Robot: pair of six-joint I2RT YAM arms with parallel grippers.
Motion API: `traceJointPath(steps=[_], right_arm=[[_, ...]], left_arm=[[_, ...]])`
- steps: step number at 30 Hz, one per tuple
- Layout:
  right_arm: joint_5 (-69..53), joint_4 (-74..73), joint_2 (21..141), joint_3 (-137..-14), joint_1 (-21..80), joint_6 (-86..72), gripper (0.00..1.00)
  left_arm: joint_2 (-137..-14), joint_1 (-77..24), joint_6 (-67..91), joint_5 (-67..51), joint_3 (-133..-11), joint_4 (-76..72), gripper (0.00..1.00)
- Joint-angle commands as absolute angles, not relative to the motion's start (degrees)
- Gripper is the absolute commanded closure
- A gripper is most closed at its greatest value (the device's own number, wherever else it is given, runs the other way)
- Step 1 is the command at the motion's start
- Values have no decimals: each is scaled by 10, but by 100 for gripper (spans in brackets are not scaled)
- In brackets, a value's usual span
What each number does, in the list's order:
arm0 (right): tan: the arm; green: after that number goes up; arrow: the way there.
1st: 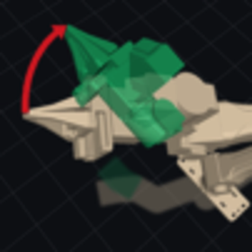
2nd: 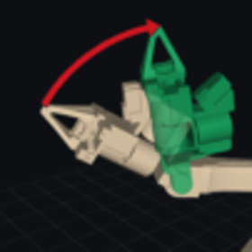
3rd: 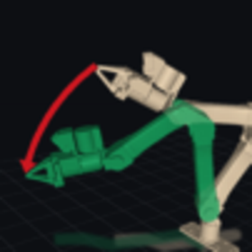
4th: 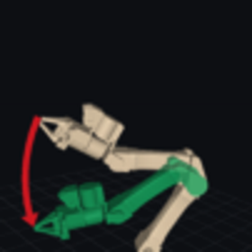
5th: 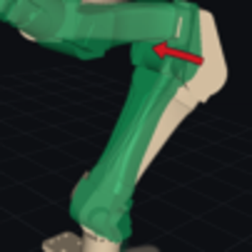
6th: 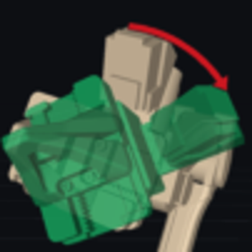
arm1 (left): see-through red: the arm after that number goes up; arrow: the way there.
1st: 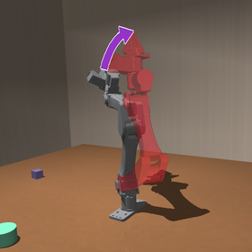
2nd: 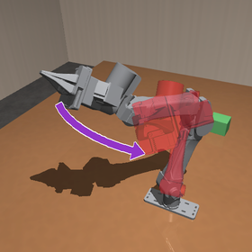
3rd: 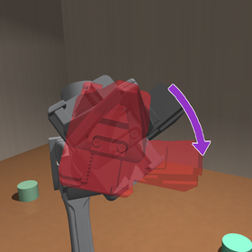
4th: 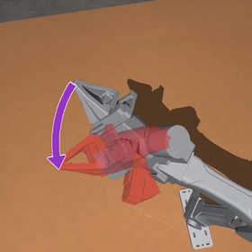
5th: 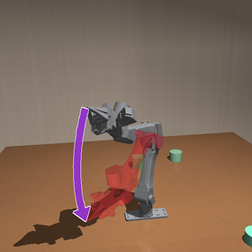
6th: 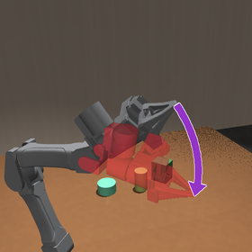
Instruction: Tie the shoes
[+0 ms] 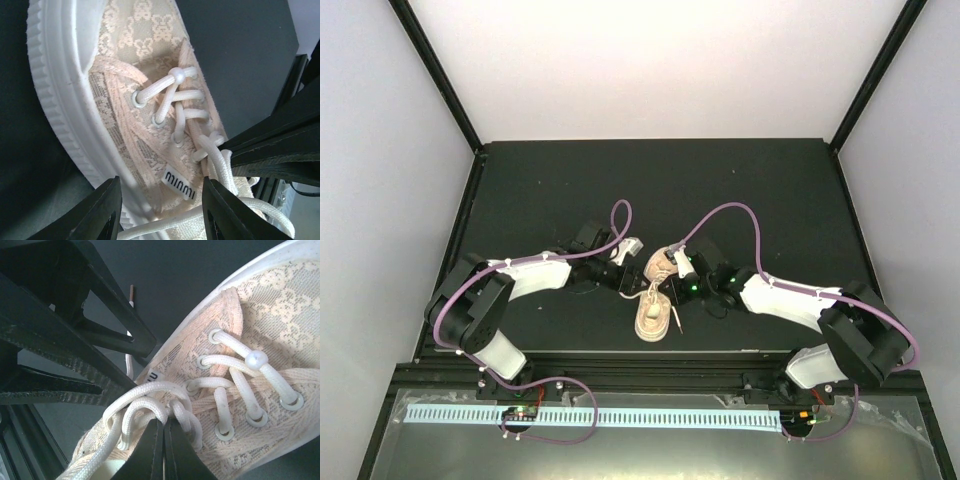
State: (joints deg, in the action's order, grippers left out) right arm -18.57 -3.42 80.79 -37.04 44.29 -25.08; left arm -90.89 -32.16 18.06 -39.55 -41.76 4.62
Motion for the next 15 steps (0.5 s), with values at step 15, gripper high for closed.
traceJointPath(steps=[15], right_arm=[[-193,-38,828,-386,445,-241,98]], left_arm=[[-917,-330,186,-443,-426,-14,53]])
